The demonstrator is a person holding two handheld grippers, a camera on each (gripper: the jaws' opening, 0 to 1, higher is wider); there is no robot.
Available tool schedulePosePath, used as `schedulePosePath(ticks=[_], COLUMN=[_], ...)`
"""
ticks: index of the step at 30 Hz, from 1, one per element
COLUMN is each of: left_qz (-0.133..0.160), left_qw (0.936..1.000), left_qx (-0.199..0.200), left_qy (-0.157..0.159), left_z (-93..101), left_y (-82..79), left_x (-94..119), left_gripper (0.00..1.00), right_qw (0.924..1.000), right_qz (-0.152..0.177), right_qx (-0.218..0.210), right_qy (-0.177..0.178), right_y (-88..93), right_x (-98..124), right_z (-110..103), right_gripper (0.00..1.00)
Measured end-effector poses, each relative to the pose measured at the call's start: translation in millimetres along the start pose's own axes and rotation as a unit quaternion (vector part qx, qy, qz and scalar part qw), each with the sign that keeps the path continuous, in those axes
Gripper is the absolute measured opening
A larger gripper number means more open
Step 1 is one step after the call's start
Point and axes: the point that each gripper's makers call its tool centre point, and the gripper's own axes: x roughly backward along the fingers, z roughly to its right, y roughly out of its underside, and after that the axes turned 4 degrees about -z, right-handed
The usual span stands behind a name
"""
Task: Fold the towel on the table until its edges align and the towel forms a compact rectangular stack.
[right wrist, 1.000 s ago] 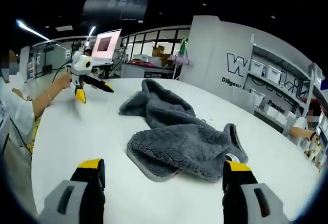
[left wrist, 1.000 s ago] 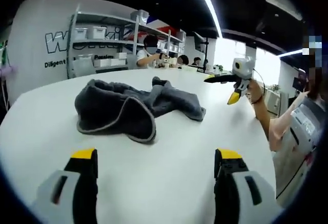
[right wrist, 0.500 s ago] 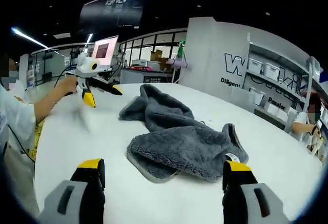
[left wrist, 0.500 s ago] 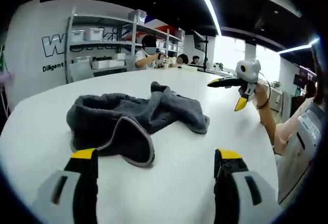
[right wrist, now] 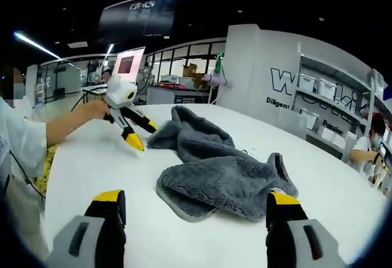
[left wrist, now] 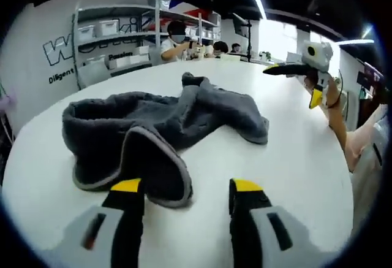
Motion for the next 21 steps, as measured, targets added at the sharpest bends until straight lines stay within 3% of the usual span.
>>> schedulePosePath(ticks=[5,10,16,21], left_qz=[-0.001,0.007,0.007,0.019], left_qw=[0.9998,0.9996,0.9994,0.9975], left_qx=[-0.004,0.011,0.013,0.067], left_qy=[-0.02,-0.027,-0.032,0.004], left_z=[-8.8,-15.8,-17.7,-5.7], left_y=[3.4,2.2,-2.2,-16.4], left_x=[-6.3,-7.8,-5.4,1.2], left_gripper=[0.31,0.26,0.1,0.07], right_qw=[1.0,1.0,0.9999,0.9999], right_qz=[0.002,0.006,0.008,0.011], right_qx=[0.004,0.008,0.006,0.005], right_qy=[-0.001,-0.001,0.0,-0.001], right_y=[-1.2,-3.0,-3.4,-4.0], right_x=[0.8,1.8,2.7,3.9], right_z=[-1.2,-2.0,-1.4,-1.0], right_gripper=[0.99,1.0,0.99,1.0])
